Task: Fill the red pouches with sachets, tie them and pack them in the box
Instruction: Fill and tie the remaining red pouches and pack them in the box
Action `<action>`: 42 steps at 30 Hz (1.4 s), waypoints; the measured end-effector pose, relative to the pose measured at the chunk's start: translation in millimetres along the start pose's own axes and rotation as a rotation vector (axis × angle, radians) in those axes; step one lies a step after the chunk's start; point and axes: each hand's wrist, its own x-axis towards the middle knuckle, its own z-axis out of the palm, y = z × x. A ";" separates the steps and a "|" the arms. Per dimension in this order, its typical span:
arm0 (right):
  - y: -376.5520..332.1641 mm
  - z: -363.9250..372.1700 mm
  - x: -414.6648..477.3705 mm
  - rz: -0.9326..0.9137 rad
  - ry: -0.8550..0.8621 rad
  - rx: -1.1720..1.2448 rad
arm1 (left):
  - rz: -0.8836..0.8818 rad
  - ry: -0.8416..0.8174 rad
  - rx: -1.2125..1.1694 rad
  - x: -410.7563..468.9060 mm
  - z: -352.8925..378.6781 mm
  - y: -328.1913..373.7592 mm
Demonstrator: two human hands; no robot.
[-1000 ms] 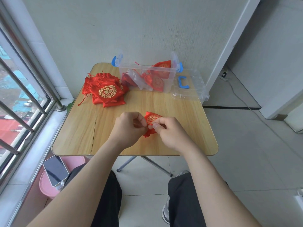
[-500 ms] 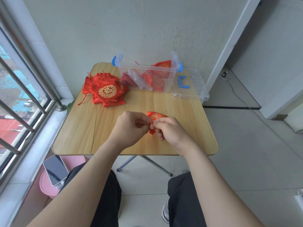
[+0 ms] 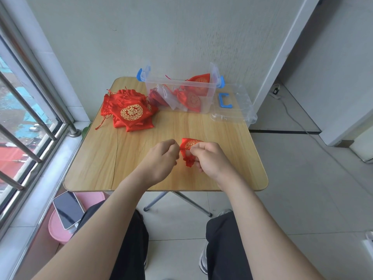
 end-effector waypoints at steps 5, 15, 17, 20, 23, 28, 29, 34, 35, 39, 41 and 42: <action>3.7 0.2 1.0 -0.024 -0.018 -0.064 | -0.020 0.040 0.060 -0.5 -0.1 -3.5; 23.0 -5.4 5.1 -0.098 0.241 -0.563 | -0.128 0.176 -0.009 16.6 -1.3 -19.2; 22.4 -6.5 4.0 -0.046 0.257 -0.593 | -0.116 0.173 0.047 23.0 -2.2 -24.7; 18.2 -7.1 1.5 0.048 0.238 -0.634 | -0.138 0.158 0.207 33.4 -3.6 -35.2; 18.7 -9.1 0.0 0.087 0.214 -0.717 | -0.242 0.175 0.469 36.8 -6.0 -41.3; 13.9 -6.6 -3.5 0.095 0.187 -0.895 | -0.255 0.195 0.582 34.1 -5.9 -43.8; 10.6 -4.8 -5.2 0.085 0.187 -0.924 | -0.206 0.193 0.579 33.0 -3.7 -42.6; 12.8 0.7 -1.4 -0.005 0.203 -0.826 | 0.040 0.110 0.563 25.5 5.5 -31.0; 15.0 2.5 0.2 -0.034 0.197 -0.762 | 0.062 0.084 0.572 23.4 6.9 -29.1; 21.7 10.0 7.2 -0.118 0.150 -0.745 | 0.079 0.018 0.618 22.6 11.4 -31.3; 22.5 12.3 9.4 -0.137 0.144 -0.778 | 0.105 0.030 0.592 25.6 11.6 -32.6; 22.4 13.0 10.1 -0.142 0.142 -0.787 | 0.114 0.034 0.583 26.8 11.9 -32.9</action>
